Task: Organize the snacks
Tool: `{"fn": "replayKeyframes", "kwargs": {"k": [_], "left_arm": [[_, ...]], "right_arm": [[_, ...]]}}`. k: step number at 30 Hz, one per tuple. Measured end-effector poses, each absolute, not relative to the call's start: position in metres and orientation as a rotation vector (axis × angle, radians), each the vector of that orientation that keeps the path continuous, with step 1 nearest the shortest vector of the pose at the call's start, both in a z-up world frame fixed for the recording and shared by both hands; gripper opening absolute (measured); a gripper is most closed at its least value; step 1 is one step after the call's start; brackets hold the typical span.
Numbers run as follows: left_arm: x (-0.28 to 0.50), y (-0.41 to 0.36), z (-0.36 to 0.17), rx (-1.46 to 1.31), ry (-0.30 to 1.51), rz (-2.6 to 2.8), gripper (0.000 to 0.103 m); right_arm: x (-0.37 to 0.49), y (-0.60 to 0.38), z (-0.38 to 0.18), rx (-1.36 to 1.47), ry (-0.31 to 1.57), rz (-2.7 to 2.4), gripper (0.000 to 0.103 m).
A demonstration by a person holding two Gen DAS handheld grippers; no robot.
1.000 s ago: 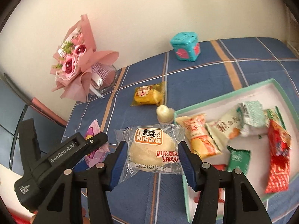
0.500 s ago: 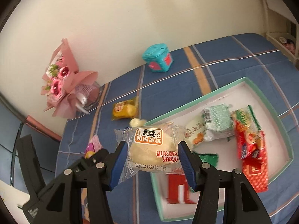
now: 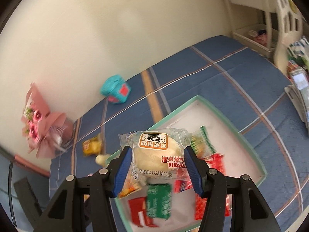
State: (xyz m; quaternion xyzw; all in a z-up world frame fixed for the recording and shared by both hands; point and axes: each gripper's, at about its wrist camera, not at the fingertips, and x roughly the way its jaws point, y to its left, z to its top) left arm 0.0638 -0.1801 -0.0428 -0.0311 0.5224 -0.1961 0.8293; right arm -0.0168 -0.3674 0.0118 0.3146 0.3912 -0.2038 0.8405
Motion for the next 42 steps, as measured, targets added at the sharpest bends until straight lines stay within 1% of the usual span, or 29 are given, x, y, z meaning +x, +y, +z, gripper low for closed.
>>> {"fn": "replayKeyframes", "kwargs": {"k": [8,20,30,32,38,42], "left_arm": [[0.067,-0.217,-0.055,-0.004,1.085,-0.479,0.081],[0.099,-0.249,-0.072,0.060,1.059,-0.492,0.081],[0.104,-0.254,-0.089,0.079,1.057,-0.510,0.082],[0.103,-0.255,-0.088,0.081,1.059,-0.512,0.082],[0.102,-0.256,-0.088,0.079,1.082,-0.520,0.084],[0.101,-0.253,-0.085,0.077,1.097,-0.518,0.086]], "right_arm": [[-0.010,-0.400,-0.006,0.657,0.793,-0.503,0.059],[0.010,-0.425,-0.036,0.624,0.816,-0.536,0.059],[0.022,-0.431,-0.052,0.608,0.836,-0.540,0.059],[0.024,-0.430,-0.054,0.600,0.843,-0.539,0.061],[0.023,-0.426,-0.050,0.597,0.839,-0.543,0.061],[0.020,-0.425,-0.046,0.601,0.839,-0.542,0.063]]}}
